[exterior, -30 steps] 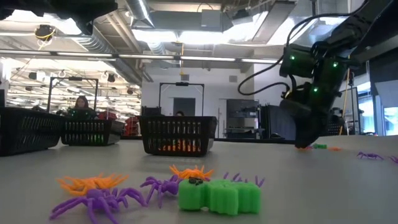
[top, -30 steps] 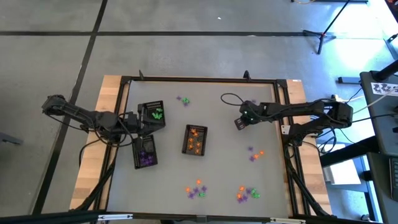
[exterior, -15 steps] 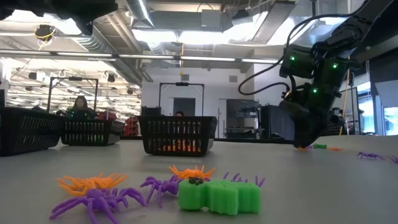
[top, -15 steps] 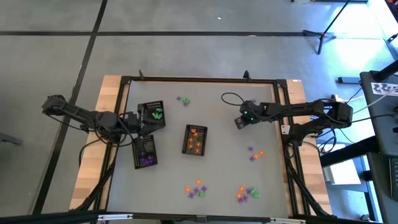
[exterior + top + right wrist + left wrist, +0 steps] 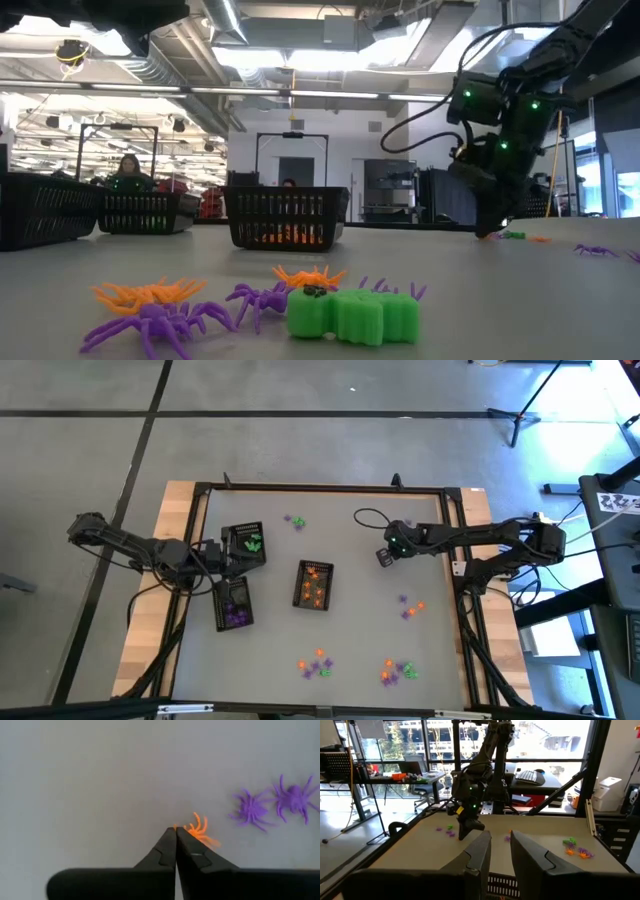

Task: Sort Halloween decoration
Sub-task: Put the orange spider toy into the bottom right black basket, then put the purple spider toy into the bottom left black basket

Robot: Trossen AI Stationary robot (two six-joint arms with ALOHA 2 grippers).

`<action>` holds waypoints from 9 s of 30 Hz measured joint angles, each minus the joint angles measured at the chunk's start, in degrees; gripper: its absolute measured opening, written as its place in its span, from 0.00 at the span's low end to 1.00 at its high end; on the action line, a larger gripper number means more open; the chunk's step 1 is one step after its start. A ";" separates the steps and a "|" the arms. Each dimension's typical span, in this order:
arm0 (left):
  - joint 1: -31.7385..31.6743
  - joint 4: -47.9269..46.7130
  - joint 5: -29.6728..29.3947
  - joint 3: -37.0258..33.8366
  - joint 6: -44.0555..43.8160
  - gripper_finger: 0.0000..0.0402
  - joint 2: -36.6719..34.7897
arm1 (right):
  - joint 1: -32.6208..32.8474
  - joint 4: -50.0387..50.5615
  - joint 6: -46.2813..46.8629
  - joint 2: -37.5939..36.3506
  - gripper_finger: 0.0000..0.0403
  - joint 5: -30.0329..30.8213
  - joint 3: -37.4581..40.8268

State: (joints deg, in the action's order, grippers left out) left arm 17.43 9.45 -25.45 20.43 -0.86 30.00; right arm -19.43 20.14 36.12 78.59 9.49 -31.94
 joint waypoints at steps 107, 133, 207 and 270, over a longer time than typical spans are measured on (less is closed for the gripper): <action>-0.07 0.11 -2.20 0.04 -0.46 0.17 0.00 | -6.11 14.70 8.68 -4.48 0.02 7.11 2.80; -0.07 0.02 -2.43 0.01 -0.46 0.17 0.00 | -0.11 23.81 5.91 -4.57 0.07 6.03 -9.46; -0.04 0.43 -2.54 0.00 0.02 0.17 0.00 | 21.56 -10.72 -14.31 11.41 0.27 -9.09 -35.62; -0.04 -0.74 -5.44 0.00 -3.08 0.17 0.04 | -8.65 16.21 -5.32 0.17 0.36 5.85 -12.46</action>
State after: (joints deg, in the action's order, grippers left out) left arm 17.39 8.71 -30.89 20.43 -3.95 30.04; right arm -28.08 36.35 30.80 78.76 15.34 -44.40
